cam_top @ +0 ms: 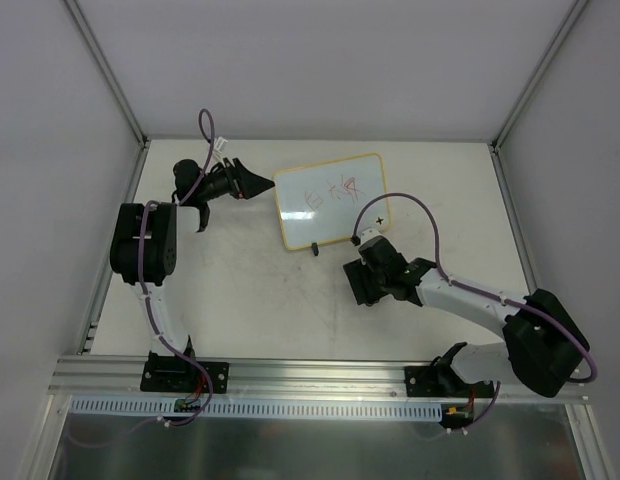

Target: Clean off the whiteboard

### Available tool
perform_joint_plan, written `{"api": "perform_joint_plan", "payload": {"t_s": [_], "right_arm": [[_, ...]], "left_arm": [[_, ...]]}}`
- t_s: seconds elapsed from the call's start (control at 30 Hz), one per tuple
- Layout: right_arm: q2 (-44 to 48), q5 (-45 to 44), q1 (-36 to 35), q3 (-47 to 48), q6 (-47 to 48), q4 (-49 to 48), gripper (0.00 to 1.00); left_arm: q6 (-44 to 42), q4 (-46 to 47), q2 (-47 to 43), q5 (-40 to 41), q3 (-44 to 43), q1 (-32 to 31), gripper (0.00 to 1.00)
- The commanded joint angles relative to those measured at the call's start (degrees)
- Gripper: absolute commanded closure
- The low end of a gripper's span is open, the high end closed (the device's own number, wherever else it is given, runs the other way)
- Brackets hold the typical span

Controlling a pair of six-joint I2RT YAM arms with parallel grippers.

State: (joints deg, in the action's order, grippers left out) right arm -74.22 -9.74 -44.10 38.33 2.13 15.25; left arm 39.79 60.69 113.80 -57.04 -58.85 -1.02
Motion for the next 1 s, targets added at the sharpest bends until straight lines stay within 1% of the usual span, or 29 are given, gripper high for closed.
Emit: {"api": "perform_joint_plan", "payload": {"t_s": [0.0,0.03,0.1,0.2,0.3,0.33,0.5,0.53,0.63,0.7,0.73,0.8,0.83,0.87,0.97], "right_arm": [[-3.1,-1.1,-0.5,2.8,-0.7,-1.7,0.24],[-3.7,-1.1,-0.5,3.2,-0.8,-1.6,0.28],[-5.0,-1.1,-0.5,3.4,-1.2,-2.1,0.28],[-6.3,-1.2,-0.4,3.2,-1.4,-2.9,0.39],[-6.5,-1.2,-0.5,3.0,-1.5,-3.5,0.42],[-6.6,-1.2,-0.5,3.1,-1.5,-3.4,0.46],[-7.2,-1.4,-0.5,2.9,-1.4,-3.4,0.50],[-7.2,-1.6,-0.5,2.8,-1.4,-3.4,0.53],[-7.4,-1.7,-0.5,2.7,-1.6,-3.4,0.56],[-7.9,-1.6,-0.5,2.7,-1.9,-3.4,0.57],[-8.0,-1.7,-0.5,2.7,-2.0,-3.4,0.62],[-8.1,-1.7,-0.5,2.7,-2.0,-3.4,0.66],[-8.1,-1.7,-0.5,2.8,-2.0,-3.4,0.71],[-8.1,-1.8,-0.5,2.8,-2.0,-3.4,0.73],[-7.1,-1.5,-0.4,3.1,-2.0,-3.4,0.71]], "left_arm": [[0.6,5.0,0.8,-2.5,-3.5,0.1,0.06],[0.6,4.8,1.2,-2.7,-3.8,-0.1,0.06],[0.2,4.4,1.4,-2.6,-4.2,-0.4,0.06],[-0.1,4.3,2.0,-2.6,-4.3,-0.7,0.06],[-0.3,4.4,2.3,-2.7,-4.2,-1.0,0.06],[-0.4,4.4,2.2,-2.7,-4.1,-1.2,0.06],[-1.2,4.0,2.7,-2.6,-3.9,-1.6,0.07],[-1.2,3.9,3.0,-2.6,-4.0,-1.7,0.07],[-1.4,3.7,3.6,-2.7,-4.3,-2.1,0.07],[-1.5,3.6,4.1,-2.6,-4.8,-2.4,0.07],[-1.5,3.4,4.3,-2.8,-5.0,-2.5,0.07],[-1.6,3.3,4.5,-2.7,-5.0,-2.8,0.07],[-1.7,3.3,4.3,-2.7,-5.1,-2.8,0.07],[-1.8,3.1,4.3,-2.8,-5.1,-2.9,0.07],[-1.7,3.1,4.1,-3.3,-4.9,-3.1,0.09]]}}
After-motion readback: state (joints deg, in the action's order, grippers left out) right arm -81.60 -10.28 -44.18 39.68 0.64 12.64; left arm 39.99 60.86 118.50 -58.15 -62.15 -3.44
